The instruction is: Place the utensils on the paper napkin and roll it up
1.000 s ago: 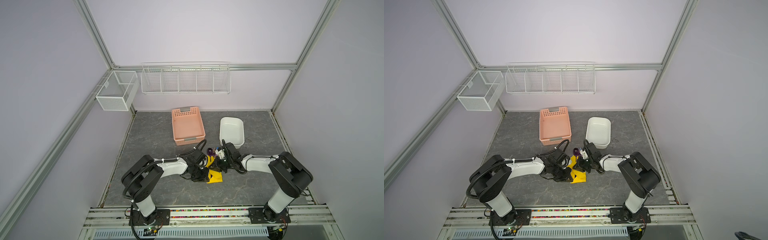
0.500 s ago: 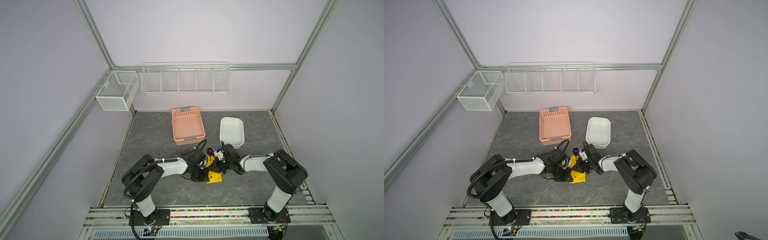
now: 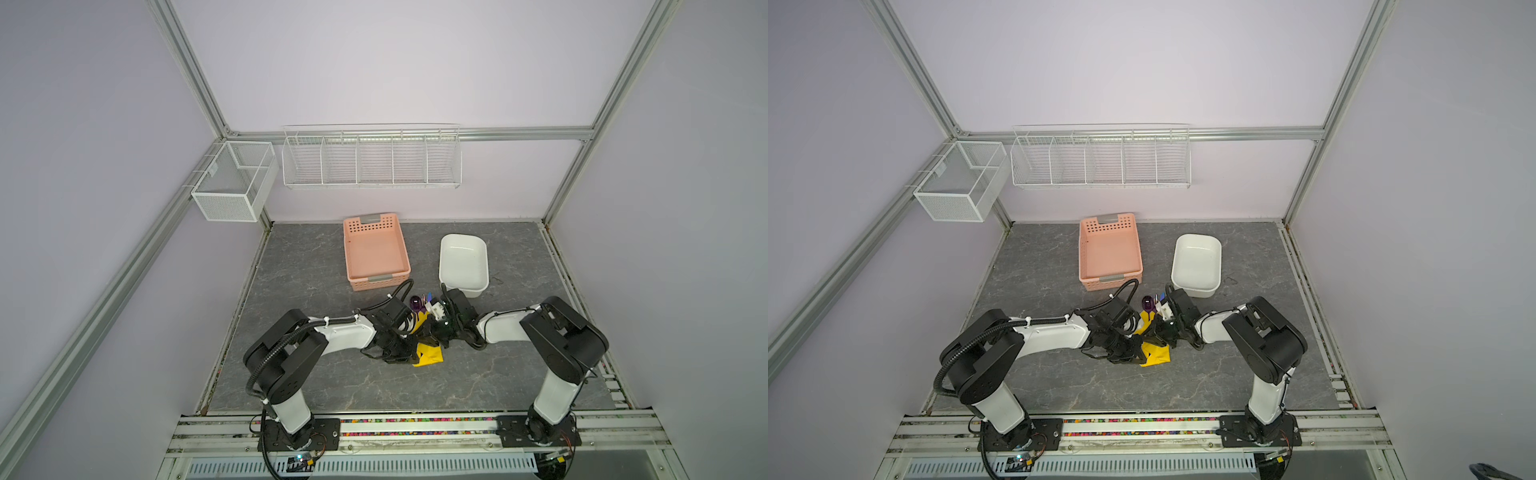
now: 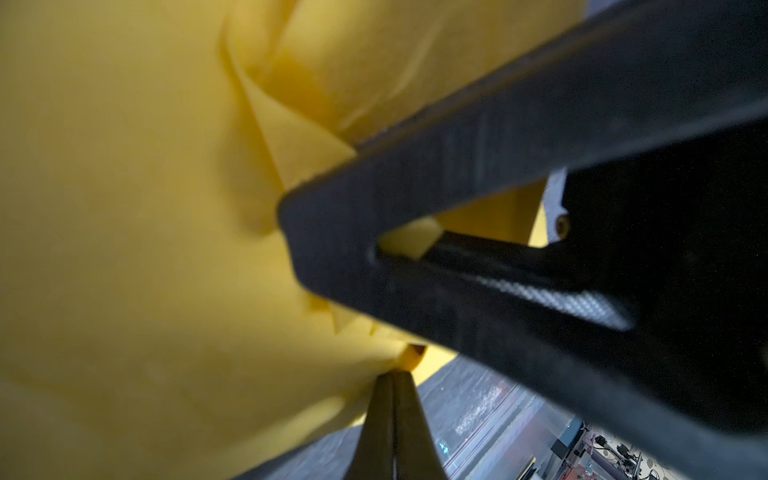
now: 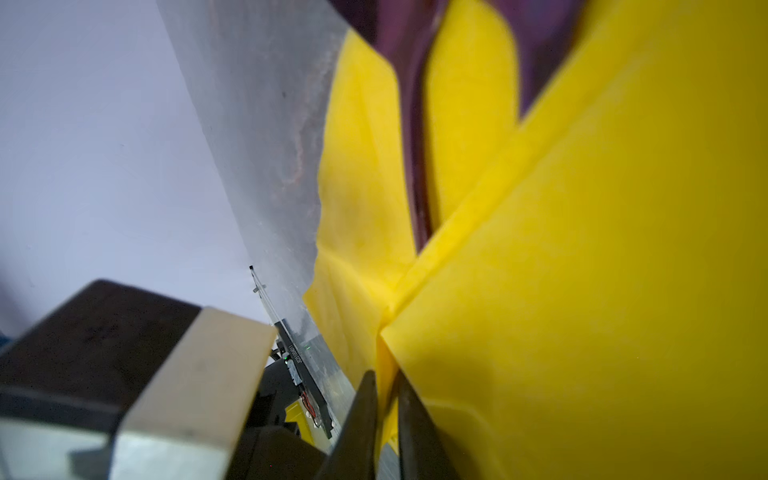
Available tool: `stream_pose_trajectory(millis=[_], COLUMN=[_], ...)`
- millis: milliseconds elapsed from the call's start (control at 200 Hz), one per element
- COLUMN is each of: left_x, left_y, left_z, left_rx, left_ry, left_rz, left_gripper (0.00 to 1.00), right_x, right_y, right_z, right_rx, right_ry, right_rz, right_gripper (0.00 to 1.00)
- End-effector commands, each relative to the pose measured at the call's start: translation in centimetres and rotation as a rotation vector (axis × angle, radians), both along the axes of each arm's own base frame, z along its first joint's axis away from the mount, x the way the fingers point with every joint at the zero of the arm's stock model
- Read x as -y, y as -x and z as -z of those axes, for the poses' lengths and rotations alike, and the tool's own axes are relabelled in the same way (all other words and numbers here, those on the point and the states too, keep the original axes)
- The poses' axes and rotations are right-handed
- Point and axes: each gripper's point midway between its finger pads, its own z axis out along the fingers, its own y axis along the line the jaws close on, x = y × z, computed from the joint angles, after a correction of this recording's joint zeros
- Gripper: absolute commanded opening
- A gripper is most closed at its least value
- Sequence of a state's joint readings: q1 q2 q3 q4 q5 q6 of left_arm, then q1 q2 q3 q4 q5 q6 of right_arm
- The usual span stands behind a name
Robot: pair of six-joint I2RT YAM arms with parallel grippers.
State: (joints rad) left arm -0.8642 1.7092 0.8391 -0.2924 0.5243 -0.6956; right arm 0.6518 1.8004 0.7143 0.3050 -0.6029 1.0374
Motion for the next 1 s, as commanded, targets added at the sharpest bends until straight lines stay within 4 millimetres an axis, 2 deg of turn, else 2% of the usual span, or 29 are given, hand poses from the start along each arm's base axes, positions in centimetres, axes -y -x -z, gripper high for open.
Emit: stream_pose_trajectory(millis=[0, 130, 240, 435, 535, 640, 830, 955, 995], left_x=[-0.6, -1.6, -2.8, -4.8, -4.4, -3.4, -2.3, -2.0, -2.0], left_y=[0.2, -0.7, -1.8, -4.7, -5.8, -6.7, -7.6, -7.8, -7.8], left_z=[0.3, -0.9, -2.1, -3.7, -4.2, -4.4, -4.1, -3.9, -3.8], left_rx=[0.008, 0.066, 0.113, 0.163, 0.171, 0.175, 0.169, 0.165, 0.162], left_ry=[-0.028, -0.063, -0.088, -0.091, -0.076, -0.058, -0.045, -0.044, -0.044], left_rz=[-0.009, -0.03, -0.072, -0.169, -0.18, -0.173, -0.166, -0.164, -0.164], left_gripper=[0.0, 0.0, 0.0, 0.0, 0.0, 0.0, 0.0, 0.0, 0.0], right_x=[0.7, 0.9, 1.0, 1.1, 1.1, 1.1, 1.3, 1.4, 1.4], right_y=[1.1, 1.3, 1.4, 1.5, 1.5, 1.7, 1.7, 1.7, 1.7], right_z=[1.8, 1.8, 1.9, 2.1, 2.3, 2.6, 2.7, 2.6, 2.6], right_rx=[-0.055, -0.056, -0.057, -0.06, -0.065, -0.071, -0.075, -0.077, -0.076], right_ry=[0.061, 0.077, 0.085, 0.102, 0.11, 0.118, 0.13, 0.137, 0.137], right_rz=[0.008, 0.001, -0.001, -0.005, -0.005, -0.009, -0.008, -0.005, -0.004], right_gripper=[0.2, 0.29, 0.31, 0.25, 0.19, 0.19, 0.27, 0.38, 0.39])
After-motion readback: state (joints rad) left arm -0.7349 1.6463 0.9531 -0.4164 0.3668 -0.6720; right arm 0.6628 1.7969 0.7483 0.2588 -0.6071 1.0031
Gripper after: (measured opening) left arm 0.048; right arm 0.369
